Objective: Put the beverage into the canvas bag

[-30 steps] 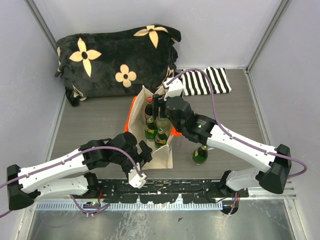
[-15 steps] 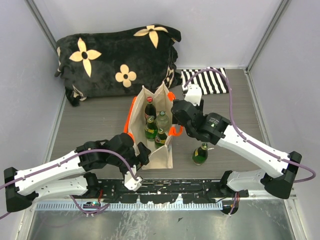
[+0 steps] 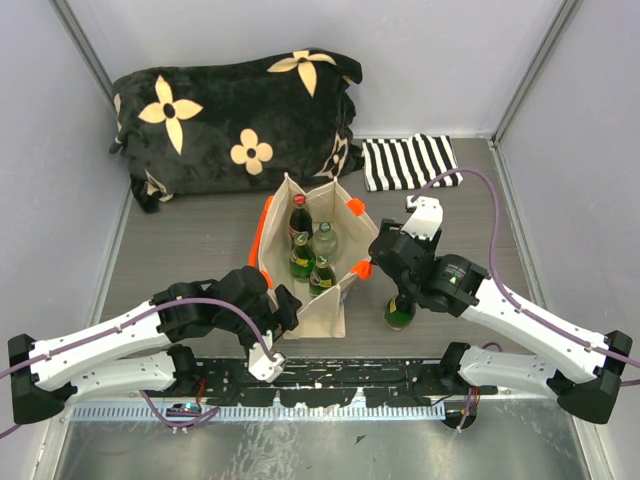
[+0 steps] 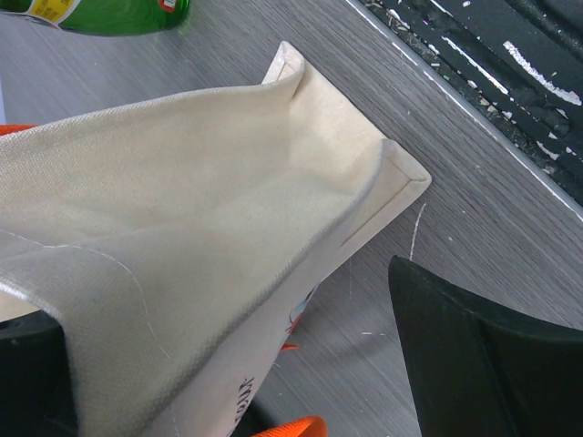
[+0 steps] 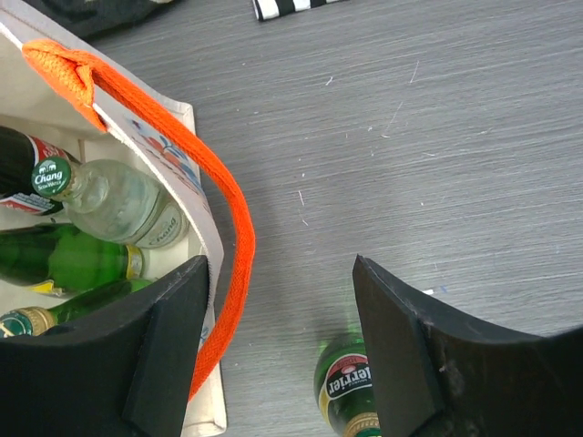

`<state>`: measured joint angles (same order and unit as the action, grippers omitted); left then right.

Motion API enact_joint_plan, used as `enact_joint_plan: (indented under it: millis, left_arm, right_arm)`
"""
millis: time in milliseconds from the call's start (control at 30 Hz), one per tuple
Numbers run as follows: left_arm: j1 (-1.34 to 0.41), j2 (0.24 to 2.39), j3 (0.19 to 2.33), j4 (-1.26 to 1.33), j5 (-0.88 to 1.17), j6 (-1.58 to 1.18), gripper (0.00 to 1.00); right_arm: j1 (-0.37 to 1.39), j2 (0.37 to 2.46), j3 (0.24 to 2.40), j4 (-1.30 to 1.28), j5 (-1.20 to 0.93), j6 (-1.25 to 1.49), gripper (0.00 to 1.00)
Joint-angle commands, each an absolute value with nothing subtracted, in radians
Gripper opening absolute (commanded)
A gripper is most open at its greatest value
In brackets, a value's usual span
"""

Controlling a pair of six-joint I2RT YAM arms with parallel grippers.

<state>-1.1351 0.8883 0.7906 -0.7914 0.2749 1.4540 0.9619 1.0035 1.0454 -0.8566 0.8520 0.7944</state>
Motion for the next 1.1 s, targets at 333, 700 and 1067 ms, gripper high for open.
enact_joint_plan:
  millis: [333,700,1067]
  left_arm:
    - [-1.138,0.885,0.775,-0.862,0.285,1.444,0.99]
    - [-1.138,0.876,0.756,-0.857,0.285,1.445,0.99]
    - [-1.138,0.89,0.76,-0.861,0.279,1.437,0.99]
  right_arm:
    - [0.96,0.891,1.05,-0.71,0.984,0.746,0.69]
    - [0.959,0.826,1.008,-1.025,1.035,0.98,0.7]
    - [0.96,0.854,0.882,-0.976,0.923,1.022,0.7]
